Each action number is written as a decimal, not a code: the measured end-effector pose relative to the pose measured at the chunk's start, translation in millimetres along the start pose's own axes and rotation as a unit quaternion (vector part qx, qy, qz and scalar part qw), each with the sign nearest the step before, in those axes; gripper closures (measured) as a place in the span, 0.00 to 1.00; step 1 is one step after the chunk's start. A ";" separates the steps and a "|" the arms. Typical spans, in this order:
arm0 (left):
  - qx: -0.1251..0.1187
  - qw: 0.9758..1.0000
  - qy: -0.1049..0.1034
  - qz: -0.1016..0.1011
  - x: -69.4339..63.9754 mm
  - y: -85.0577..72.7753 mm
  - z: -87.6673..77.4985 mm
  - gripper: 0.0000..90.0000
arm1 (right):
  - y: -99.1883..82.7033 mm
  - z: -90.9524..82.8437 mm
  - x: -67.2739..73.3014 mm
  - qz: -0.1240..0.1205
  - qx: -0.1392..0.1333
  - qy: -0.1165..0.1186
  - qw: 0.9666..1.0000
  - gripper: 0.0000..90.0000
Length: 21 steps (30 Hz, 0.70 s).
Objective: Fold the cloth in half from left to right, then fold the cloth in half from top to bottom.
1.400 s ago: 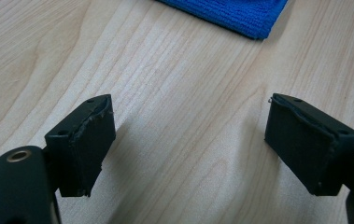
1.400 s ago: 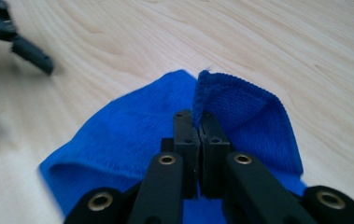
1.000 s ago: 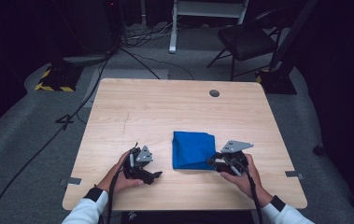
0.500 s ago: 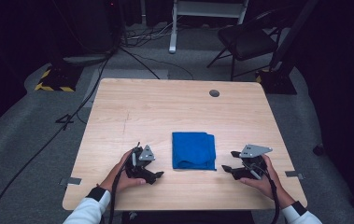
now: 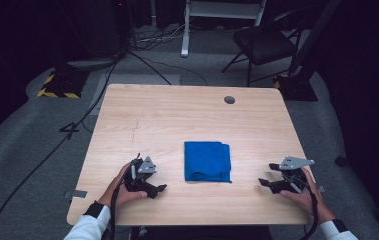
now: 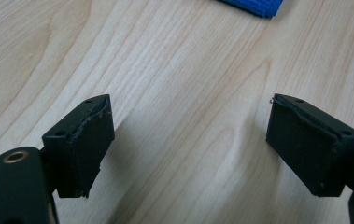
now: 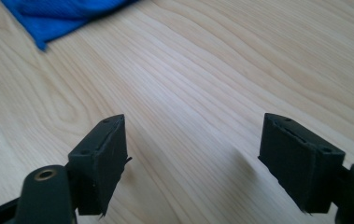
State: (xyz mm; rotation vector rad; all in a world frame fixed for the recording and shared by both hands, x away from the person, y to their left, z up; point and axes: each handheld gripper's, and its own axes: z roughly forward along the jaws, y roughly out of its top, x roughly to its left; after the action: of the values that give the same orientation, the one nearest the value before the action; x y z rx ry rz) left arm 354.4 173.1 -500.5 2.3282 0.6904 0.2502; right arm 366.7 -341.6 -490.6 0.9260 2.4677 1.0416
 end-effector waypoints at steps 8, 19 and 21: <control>-0.011 1.000 0.007 -0.010 6.1 -14.9 -10.6 0.17 | -26.6 -13.3 -19.9 0.048 0.001 -0.027 0.998 0.26; -0.017 0.999 0.021 -0.026 6.1 -27.1 -19.9 0.17 | -38.0 -20.5 -24.4 0.064 -0.010 -0.051 0.997 0.21; -0.017 0.999 0.025 -0.029 5.9 -30.5 -23.0 0.17 | -40.3 -22.9 -24.4 0.067 -0.010 -0.055 0.996 0.21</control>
State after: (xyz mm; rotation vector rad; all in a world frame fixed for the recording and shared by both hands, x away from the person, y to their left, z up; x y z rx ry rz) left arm 338.7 208.3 -503.7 2.2732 0.7703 0.2919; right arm 355.5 -391.2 -503.3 1.1248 2.3285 1.0267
